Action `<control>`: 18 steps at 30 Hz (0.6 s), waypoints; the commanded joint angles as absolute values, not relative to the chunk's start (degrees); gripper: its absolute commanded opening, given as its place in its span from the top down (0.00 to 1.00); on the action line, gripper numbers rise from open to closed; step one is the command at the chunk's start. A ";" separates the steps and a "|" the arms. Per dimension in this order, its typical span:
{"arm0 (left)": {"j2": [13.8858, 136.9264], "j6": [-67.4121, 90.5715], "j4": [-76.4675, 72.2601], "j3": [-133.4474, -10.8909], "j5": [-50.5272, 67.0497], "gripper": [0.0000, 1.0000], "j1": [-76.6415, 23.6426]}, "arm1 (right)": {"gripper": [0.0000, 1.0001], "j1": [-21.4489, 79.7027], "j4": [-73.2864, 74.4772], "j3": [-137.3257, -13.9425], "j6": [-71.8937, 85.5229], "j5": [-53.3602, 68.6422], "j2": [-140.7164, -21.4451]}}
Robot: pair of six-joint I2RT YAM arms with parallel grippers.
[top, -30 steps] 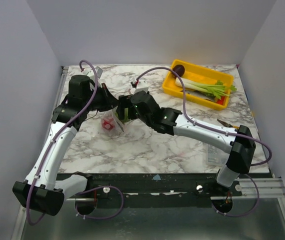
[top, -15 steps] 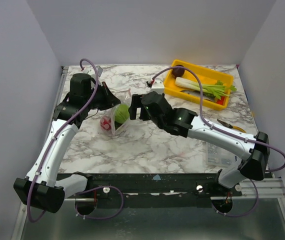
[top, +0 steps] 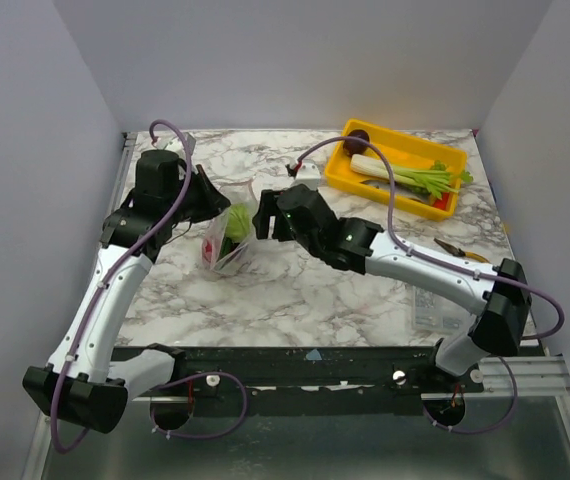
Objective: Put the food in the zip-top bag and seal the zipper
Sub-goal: Adjust the zipper food storage bag at the center of the board.
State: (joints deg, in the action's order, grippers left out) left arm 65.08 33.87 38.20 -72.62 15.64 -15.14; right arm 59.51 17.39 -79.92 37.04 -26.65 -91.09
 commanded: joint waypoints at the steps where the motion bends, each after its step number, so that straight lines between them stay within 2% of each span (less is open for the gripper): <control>1: 58.07 31.38 38.63 -73.15 1.95 1.00 -15.03 | 0.24 55.48 14.32 -83.14 33.17 -26.46 -88.76; 6: 58.23 29.67 39.42 -73.71 1.33 1.00 -14.98 | 0.23 42.25 11.55 -81.23 35.71 -16.65 -86.96; 7: 58.41 29.64 39.10 -73.46 1.58 1.00 -14.98 | 0.21 40.27 9.78 -80.25 34.76 -16.09 -86.45; 8: 59.41 29.45 38.53 -73.37 2.89 1.00 -14.94 | 0.15 33.45 6.32 -79.47 35.36 -12.84 -87.52; 10: 60.85 29.36 38.54 -74.01 3.34 1.00 -14.94 | 0.13 28.54 2.88 -79.28 35.51 -5.85 -89.10; 14: 64.10 29.76 39.55 -75.99 2.14 1.00 -14.94 | 0.09 26.68 0.52 -82.60 30.62 5.56 -93.11; 18: 67.13 30.82 38.85 -76.99 2.27 1.00 -14.94 | 0.09 26.71 -4.94 -83.87 28.13 24.09 -95.51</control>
State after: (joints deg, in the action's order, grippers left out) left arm 65.82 30.94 36.49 -74.28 5.58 -15.88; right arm 28.64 2.63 -82.08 32.25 8.62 -93.21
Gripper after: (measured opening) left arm 0.009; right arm 0.911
